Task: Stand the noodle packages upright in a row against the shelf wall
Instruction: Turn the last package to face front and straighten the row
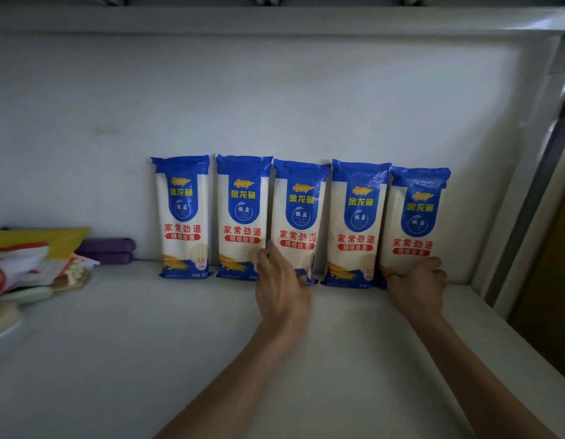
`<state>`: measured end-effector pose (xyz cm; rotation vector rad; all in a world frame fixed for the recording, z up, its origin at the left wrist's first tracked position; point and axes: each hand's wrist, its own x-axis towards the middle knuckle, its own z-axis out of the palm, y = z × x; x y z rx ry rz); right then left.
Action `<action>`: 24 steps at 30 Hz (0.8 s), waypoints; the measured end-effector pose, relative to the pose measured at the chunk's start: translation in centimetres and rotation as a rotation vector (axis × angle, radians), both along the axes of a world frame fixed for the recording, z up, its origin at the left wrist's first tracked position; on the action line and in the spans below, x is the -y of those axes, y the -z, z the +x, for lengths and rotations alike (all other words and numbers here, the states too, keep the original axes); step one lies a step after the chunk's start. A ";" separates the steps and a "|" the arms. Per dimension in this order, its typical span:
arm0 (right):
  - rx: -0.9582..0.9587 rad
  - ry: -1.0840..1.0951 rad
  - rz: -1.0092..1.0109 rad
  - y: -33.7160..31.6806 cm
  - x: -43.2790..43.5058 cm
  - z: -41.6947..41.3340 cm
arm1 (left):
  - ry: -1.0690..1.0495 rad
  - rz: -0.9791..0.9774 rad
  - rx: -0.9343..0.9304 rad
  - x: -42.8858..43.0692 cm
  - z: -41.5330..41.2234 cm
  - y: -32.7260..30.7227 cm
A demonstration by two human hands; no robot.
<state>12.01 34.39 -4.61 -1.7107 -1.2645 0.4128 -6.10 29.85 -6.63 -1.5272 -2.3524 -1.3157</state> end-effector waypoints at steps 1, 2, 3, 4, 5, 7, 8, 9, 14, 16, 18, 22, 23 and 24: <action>-0.004 -0.010 -0.008 0.2 0.2 -0.5 | -0.003 -0.018 -0.009 -0.3 -0.6 0.3; -0.004 -0.021 -0.018 0.4 0.3 -0.9 | -0.009 -0.026 -0.013 -0.5 -1.1 0.4; 0.003 -0.031 -0.026 0.6 0.3 -1.1 | -0.013 -0.027 -0.013 -0.8 -1.5 0.4; 0.012 -0.039 -0.032 0.7 0.3 -1.3 | -0.011 -0.025 -0.020 -1.1 -1.6 0.3; 0.017 -0.043 -0.035 0.8 0.3 -1.3 | -0.008 -0.026 -0.032 -1.3 -1.6 0.3; 0.012 -0.045 -0.034 0.9 0.1 -1.3 | 0.000 -0.041 -0.047 -1.9 -1.3 0.1; 0.003 -0.045 -0.035 0.8 0.0 -1.4 | 0.003 -0.055 -0.047 -2.1 -1.2 0.0; -0.008 -0.043 -0.037 0.8 -0.1 -1.4 | 0.003 -0.069 -0.046 -2.3 -1.1 -0.1; -0.032 -0.039 -0.046 0.9 -0.4 -1.2 | 0.001 -0.107 -0.068 -3.0 -0.7 -0.6; -0.032 -0.042 -0.051 1.0 -0.5 -1.0 | 0.017 -0.090 -0.049 -2.9 -0.7 -0.6; -0.027 -0.036 -0.053 0.9 -0.4 -1.0 | 0.041 -0.046 -0.018 -2.3 -1.2 -0.7; -0.011 0.003 -0.031 0.7 -0.1 -1.1 | -0.056 0.116 0.013 -0.8 -5.0 -1.6; -0.016 0.000 -0.017 0.7 0.0 -1.2 | -0.134 0.147 0.014 -0.6 -6.5 -1.7; -0.022 -0.015 -0.003 0.8 0.0 -1.2 | -0.212 0.161 0.031 -0.4 -8.1 -1.7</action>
